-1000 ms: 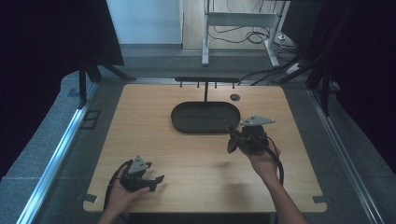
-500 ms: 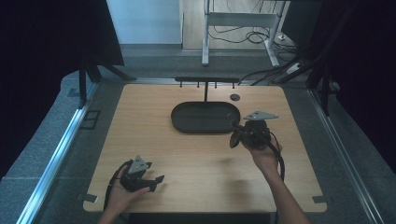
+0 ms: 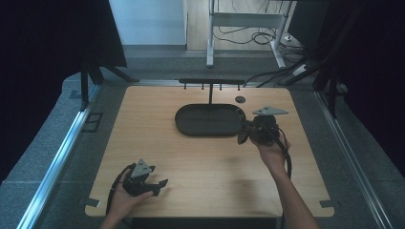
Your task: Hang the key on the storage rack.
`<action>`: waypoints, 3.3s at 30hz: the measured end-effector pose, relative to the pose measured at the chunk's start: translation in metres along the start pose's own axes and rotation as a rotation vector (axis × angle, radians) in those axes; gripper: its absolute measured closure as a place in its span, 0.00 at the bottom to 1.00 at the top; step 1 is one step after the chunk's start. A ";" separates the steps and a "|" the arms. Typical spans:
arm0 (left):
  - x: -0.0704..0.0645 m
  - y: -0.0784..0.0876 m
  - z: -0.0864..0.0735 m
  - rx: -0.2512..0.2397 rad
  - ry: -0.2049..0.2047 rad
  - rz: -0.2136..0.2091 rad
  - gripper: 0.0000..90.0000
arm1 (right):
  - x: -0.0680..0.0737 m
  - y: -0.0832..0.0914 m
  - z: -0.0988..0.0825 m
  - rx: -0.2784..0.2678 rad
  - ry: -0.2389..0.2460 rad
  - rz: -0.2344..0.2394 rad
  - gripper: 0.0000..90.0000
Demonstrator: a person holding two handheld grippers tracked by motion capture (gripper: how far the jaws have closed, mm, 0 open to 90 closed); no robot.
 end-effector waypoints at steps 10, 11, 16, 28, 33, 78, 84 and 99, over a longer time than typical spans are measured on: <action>0.000 0.001 0.000 -0.001 0.001 -0.001 0.29 | -0.013 -0.010 0.009 -0.014 -0.036 -0.016 0.90; 0.000 0.001 0.000 -0.001 0.001 -0.001 0.29 | -0.014 -0.011 0.011 -0.015 -0.039 -0.022 0.90; 0.001 0.002 0.001 -0.004 0.001 -0.001 0.29 | -0.017 -0.017 0.014 -0.016 -0.046 -0.034 0.90; 0.002 0.003 0.001 -0.007 0.004 -0.001 0.29 | -0.022 -0.028 0.023 -0.023 -0.060 -0.059 0.90; 0.001 0.003 0.001 -0.008 0.003 -0.002 0.29 | -0.023 -0.035 0.025 -0.030 -0.062 -0.072 0.90; 0.005 0.006 0.001 -0.018 0.016 -0.005 0.29 | -0.045 -0.093 0.044 -0.032 -0.094 -0.201 0.90; 0.003 0.005 0.001 -0.017 0.013 -0.012 0.29 | -0.049 -0.102 0.046 -0.047 -0.108 -0.188 0.90; 0.003 0.005 0.000 -0.016 0.015 -0.012 0.29 | -0.047 -0.118 0.045 -0.050 -0.070 -0.213 0.83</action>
Point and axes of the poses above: each handheld gripper's, and its own axes: y roughly backward along the jaws, z roughly out of its top, x roughly to its left, the point moved 8 cm from there along -y, roughly forward along the jaws, and after that the axes turned 3 degrees about -z, right-handed, at the moved point
